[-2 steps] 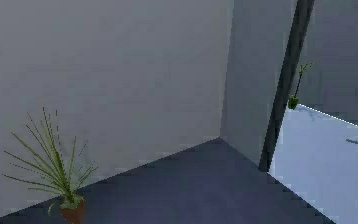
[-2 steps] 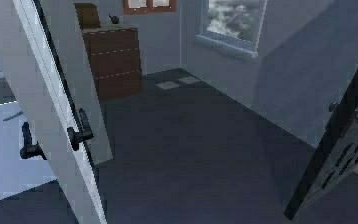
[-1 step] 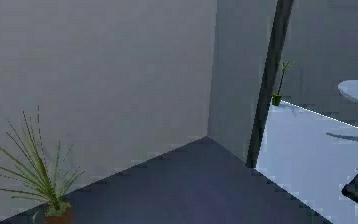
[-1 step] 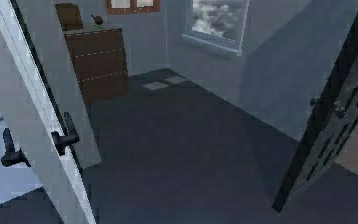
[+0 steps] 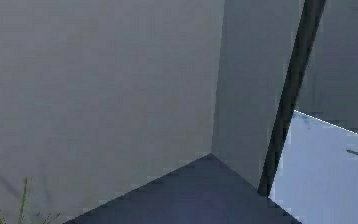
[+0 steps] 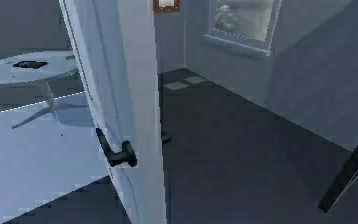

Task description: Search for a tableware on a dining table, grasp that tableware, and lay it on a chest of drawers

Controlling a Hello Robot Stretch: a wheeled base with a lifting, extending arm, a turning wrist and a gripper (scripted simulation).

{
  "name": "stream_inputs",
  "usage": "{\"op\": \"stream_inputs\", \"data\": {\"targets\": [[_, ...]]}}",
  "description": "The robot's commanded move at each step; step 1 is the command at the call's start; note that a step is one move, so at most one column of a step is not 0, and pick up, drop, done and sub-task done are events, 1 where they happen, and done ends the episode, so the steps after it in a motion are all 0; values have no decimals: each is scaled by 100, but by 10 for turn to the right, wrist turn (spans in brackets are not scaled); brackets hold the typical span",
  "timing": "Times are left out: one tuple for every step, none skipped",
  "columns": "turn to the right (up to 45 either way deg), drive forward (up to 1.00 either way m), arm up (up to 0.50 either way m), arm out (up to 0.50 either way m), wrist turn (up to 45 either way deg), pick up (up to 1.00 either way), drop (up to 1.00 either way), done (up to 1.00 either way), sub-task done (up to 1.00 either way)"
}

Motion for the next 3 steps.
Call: {"op": "stream_inputs", "data": {"targets": [[240, 0, 0, 0, 0, 0, 0, 0, 0], [0, 35, 0, 0, 0, 0, 0, 0, 0], [300, 0, 0, 0, 0, 0, 0, 0, 0]]}}
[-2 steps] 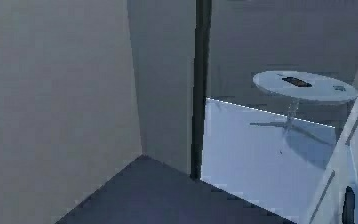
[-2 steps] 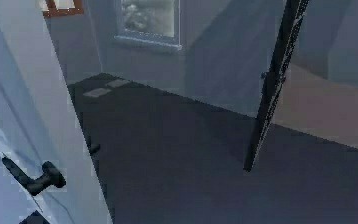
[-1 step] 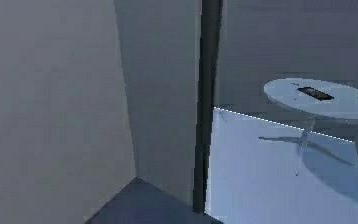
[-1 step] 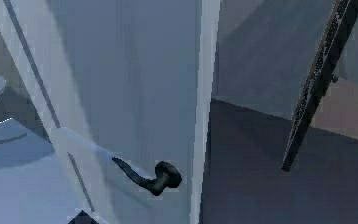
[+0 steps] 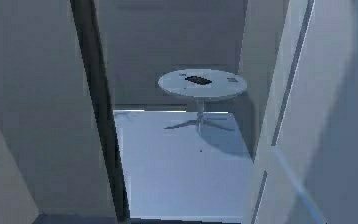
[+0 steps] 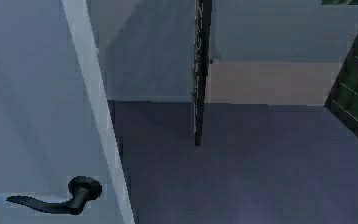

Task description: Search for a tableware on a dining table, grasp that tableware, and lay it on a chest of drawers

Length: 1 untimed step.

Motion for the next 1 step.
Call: {"op": "stream_inputs", "data": {"targets": [[0, 50, 0, 0, 0, 0, 0, 0, 0]]}}
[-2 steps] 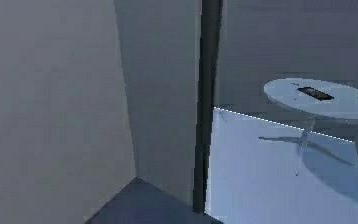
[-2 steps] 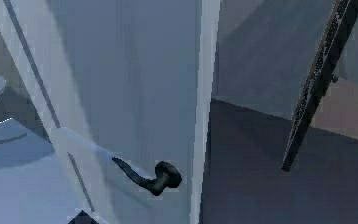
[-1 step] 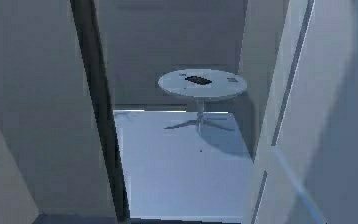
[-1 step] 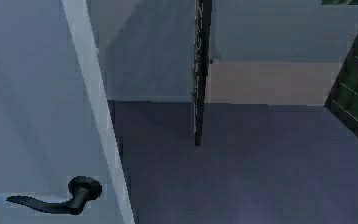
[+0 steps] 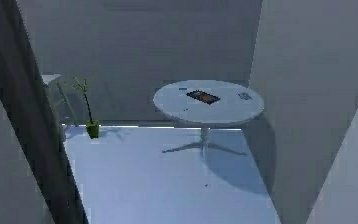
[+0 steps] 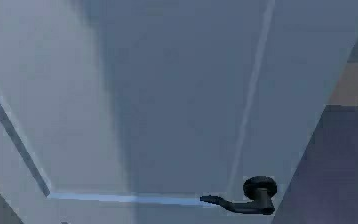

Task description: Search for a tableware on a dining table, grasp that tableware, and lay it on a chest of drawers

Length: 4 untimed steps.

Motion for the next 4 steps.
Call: {"op": "stream_inputs", "data": {"targets": [[120, 0, 0, 0, 0, 0, 0, 0, 0], [0, 65, 0, 0, 0, 0, 0, 0, 0], [-90, 0, 0, 0, 0, 0, 0, 0, 0], [0, 30, 0, 0, 0, 0, 0, 0, 0]]}}
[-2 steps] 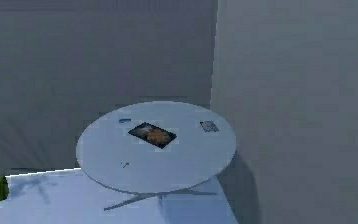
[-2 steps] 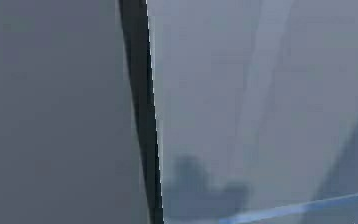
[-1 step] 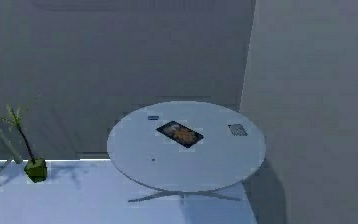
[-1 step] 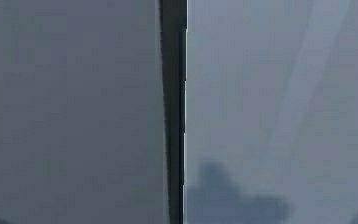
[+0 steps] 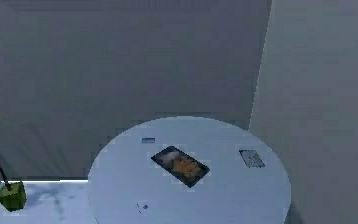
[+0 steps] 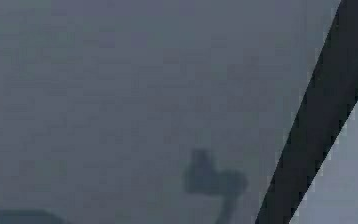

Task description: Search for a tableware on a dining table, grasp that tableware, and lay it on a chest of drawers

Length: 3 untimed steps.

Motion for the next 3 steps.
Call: {"op": "stream_inputs", "data": {"targets": [[-450, 0, 0, 0, 0, 0, 0, 0, 0], [-390, 0, 0, 0, 0, 0, 0, 0, 0], [0, 0, 50, 0, 0, 0, 0, 0, 0]]}}
